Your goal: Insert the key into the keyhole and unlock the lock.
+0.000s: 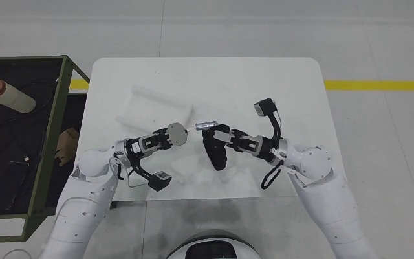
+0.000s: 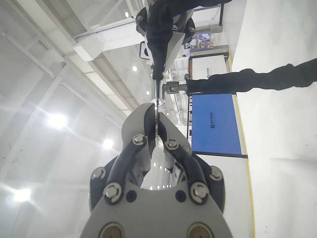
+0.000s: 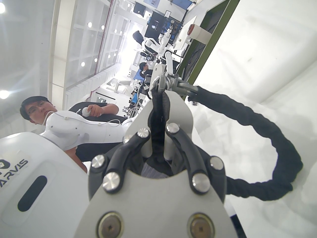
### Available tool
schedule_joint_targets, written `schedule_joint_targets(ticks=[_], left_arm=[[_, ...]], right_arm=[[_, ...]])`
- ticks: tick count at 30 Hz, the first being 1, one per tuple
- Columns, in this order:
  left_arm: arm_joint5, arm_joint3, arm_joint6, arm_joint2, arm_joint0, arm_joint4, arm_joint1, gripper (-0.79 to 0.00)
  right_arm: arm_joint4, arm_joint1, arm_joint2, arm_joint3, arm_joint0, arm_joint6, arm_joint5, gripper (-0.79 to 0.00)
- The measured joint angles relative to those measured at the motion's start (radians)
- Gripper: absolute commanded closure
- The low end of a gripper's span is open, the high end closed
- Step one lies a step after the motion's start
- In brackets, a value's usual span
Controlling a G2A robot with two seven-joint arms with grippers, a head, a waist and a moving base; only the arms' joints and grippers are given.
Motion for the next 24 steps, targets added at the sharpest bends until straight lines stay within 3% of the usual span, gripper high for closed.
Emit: schedule_joint_targets(ticks=[24], left_arm=[[-0.023,-0.011,0.07,0.009,0.009,-0.016,0.015,0.0]], right_arm=[[0.049,0.01,-0.012,0.031,0.041,0.092,0.01,0.0]])
